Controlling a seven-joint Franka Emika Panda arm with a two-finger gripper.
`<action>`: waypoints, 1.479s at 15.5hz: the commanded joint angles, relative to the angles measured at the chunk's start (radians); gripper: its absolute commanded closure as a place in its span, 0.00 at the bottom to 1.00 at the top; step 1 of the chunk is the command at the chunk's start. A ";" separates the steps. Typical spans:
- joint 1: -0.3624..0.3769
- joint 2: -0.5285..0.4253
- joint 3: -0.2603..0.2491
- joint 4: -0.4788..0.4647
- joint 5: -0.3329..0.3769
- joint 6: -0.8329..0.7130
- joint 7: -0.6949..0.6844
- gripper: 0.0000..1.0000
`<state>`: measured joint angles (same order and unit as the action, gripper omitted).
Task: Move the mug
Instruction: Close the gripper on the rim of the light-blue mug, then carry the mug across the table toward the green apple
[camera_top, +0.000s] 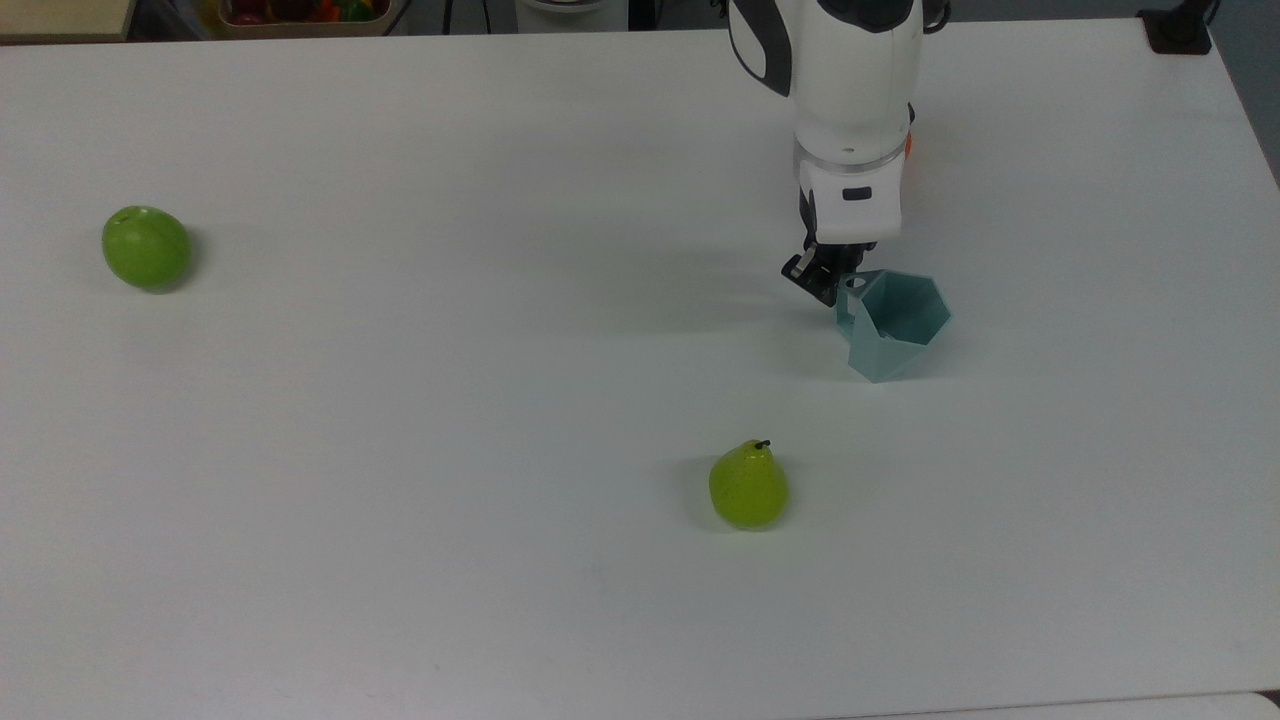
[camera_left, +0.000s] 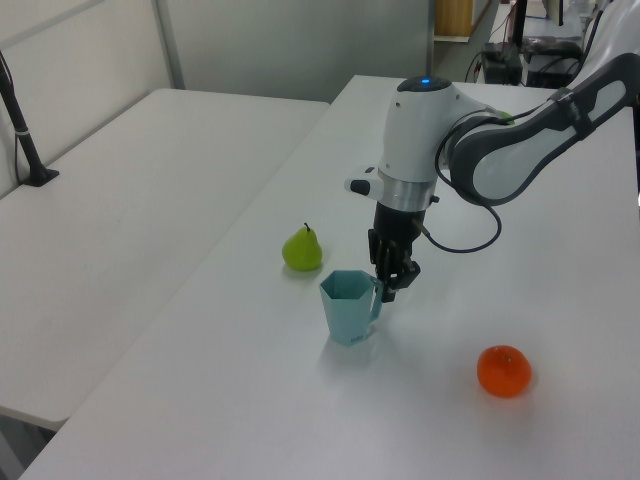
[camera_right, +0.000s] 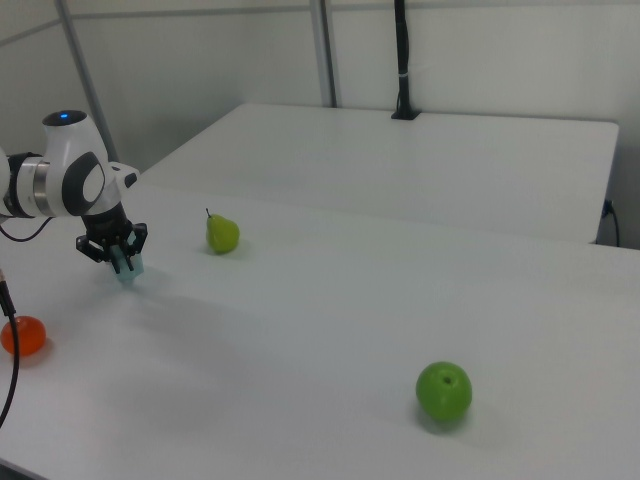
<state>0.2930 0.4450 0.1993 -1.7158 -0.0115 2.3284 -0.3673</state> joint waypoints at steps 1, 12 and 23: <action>-0.003 -0.019 0.003 -0.036 -0.019 0.017 0.025 1.00; -0.100 -0.274 0.002 -0.050 0.070 -0.219 0.031 1.00; -0.167 -0.479 -0.201 -0.102 0.056 -0.567 0.162 1.00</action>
<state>0.1186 0.0162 0.0859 -1.7333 0.0425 1.7774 -0.2020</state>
